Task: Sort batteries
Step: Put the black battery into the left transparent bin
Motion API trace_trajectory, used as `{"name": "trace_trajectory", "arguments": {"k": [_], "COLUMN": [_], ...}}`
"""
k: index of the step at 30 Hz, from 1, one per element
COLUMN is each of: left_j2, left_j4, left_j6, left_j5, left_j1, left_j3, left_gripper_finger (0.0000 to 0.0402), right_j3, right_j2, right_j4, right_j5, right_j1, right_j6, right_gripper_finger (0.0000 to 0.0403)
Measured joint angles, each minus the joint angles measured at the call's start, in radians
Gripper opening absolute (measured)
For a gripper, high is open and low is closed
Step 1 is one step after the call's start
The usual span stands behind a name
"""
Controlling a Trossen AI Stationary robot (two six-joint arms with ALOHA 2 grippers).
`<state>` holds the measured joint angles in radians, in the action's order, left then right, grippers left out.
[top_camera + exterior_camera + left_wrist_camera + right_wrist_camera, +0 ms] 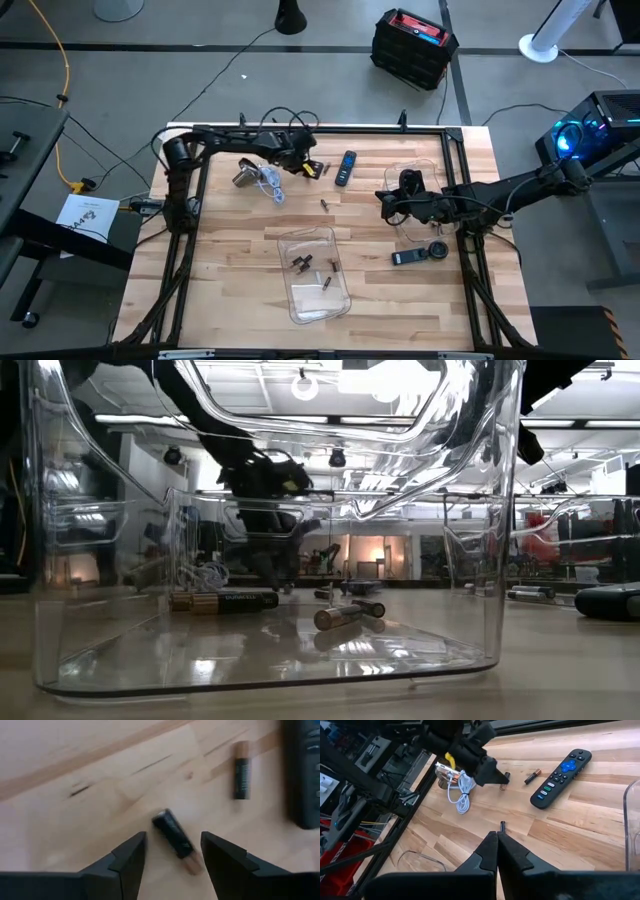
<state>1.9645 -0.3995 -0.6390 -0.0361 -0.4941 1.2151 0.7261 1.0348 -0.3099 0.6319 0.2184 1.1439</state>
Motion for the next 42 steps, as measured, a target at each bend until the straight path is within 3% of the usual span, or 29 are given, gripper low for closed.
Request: {"name": "trace_trajectory", "arguments": {"k": [6, 8, 11, 12, 16, 21, 28, 33, 36, 42], "left_j2": [0.103, 0.107, 0.089, 0.076, -0.024, -0.258, -0.496, -0.516, -0.475, -0.360], "left_j4": [-0.134, -0.176, -0.230, -0.245, -0.300, -0.296, -0.345, -0.351, -0.307, -0.154], "left_j6": [0.059, 0.128, 0.186, 0.192, 0.231, 0.413, 0.571, 0.652, 0.666, 0.628], "left_j5": [0.006, 0.002, 0.011, 0.005, 0.011, -0.017, -0.215, -0.225, -0.182, -0.046], "left_j1": [0.006, 0.005, 0.003, 0.003, 0.008, 0.046, 0.274, 0.541, 0.671, 0.781], "left_j3": [0.100, 0.108, 0.107, 0.102, 0.085, 0.096, 0.098, 0.075, 0.073, 0.090], "left_gripper_finger": [0.0169, 0.0129, 0.0037, 0.0028, 0.0028, 0.0028, 0.0028, 0.0028, 0.0057, 0.0132], "right_j3": [0.000, 0.000, 0.000, 0.000, 0.000, 0.000, 0.000, 0.000, 0.000, 0.000], "right_j2": [0.000, 0.000, 0.000, 0.000, 0.000, 0.000, 0.000, 0.000, 0.000, 0.000], "right_j4": [0.000, 0.001, 0.000, 0.000, 0.000, 0.000, 0.000, 0.000, 0.004, 0.131], "right_j5": [-0.001, -0.007, -0.014, -0.014, -0.025, -0.039, -0.055, -0.106, -0.139, -0.216], "right_j1": [0.000, 0.000, 0.000, 0.000, 0.000, 0.000, 0.000, 0.000, 0.000, 0.000], "right_j6": [0.002, 0.002, 0.001, 0.001, 0.000, -0.030, -0.075, -0.106, -0.123, -0.189], "right_gripper_finger": [0.0000, 0.0000, 0.0000, 0.0000, 0.0000, 0.0000, 0.0000, 0.0000, 0.0000, 0.0000]}}
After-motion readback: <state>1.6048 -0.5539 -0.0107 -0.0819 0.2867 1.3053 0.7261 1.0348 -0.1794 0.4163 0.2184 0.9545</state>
